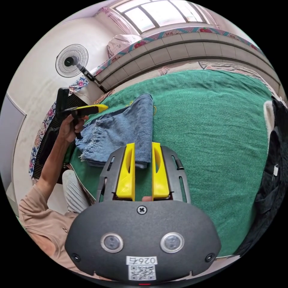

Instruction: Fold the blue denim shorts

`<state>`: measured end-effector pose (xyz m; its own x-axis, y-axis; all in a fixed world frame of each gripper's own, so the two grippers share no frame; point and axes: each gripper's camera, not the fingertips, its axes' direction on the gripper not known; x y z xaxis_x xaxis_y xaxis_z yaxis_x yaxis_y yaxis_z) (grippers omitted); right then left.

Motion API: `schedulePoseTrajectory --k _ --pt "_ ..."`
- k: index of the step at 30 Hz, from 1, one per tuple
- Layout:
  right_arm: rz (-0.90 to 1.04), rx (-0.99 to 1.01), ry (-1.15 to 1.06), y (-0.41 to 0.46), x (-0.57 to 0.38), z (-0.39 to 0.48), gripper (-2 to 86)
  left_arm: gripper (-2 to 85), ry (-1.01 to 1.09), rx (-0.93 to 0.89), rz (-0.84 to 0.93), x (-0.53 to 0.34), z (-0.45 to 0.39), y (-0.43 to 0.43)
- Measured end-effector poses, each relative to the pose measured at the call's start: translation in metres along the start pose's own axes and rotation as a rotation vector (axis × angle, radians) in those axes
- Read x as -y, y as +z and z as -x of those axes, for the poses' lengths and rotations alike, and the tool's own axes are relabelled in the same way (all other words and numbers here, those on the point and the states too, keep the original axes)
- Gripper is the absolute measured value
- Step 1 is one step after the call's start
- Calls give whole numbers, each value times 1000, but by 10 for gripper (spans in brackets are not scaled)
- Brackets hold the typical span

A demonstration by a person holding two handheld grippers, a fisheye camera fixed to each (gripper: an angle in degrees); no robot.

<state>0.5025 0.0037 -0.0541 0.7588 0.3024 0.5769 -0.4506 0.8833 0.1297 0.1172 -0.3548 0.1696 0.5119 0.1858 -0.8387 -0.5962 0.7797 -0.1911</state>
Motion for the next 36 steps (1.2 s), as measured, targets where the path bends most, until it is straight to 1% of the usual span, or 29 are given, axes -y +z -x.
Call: schedulePoseTrajectory --k 4,8,11,13,16,18,19,20,21,24,27,29,31,33,34,36 --pt "74 3 10 16 6 -5 93 119 -60 45 78 39 4 38" --pt "189 58 58 47 11 -16 110 176 -155 117 133 77 17 76" --pt "186 40 63 51 14 -16 86 206 -192 151 241 100 25 108" --pt "210 34 22 54 18 -9 49 225 -213 142 304 109 28 127" --pt "167 -39 -92 43 21 21 15 244 -233 147 366 119 31 147" --pt "98 -82 -199 26 17 54 5 233 -244 173 417 124 29 159" --pt "88 -94 -218 23 16 60 5 211 -239 202 436 125 27 162" --pt "85 -124 -255 20 14 72 3 167 -233 296 470 126 23 166" --pt "85 -147 -284 17 11 80 2 144 -218 370 491 126 18 170" --pt "109 -127 -302 2 7 80 1 91 -208 431 495 125 8 173" --pt "95 -19 -271 -38 3 59 0 67 -198 361 464 127 -8 167" --pt "71 17 -251 -67 -4 45 0 64 -178 310 424 133 -25 160" --pt "40 -22 -241 -100 -18 38 0 62 -145 243 351 142 -51 150" --pt "-25 -109 -232 -151 -44 37 -1 61 -84 116 258 156 -91 134" --pt "-48 -125 -228 -164 -52 38 0 61 -64 84 241 159 -101 130" --pt "-151 -132 -196 -211 -85 39 0 61 13 -25 198 165 -134 113"
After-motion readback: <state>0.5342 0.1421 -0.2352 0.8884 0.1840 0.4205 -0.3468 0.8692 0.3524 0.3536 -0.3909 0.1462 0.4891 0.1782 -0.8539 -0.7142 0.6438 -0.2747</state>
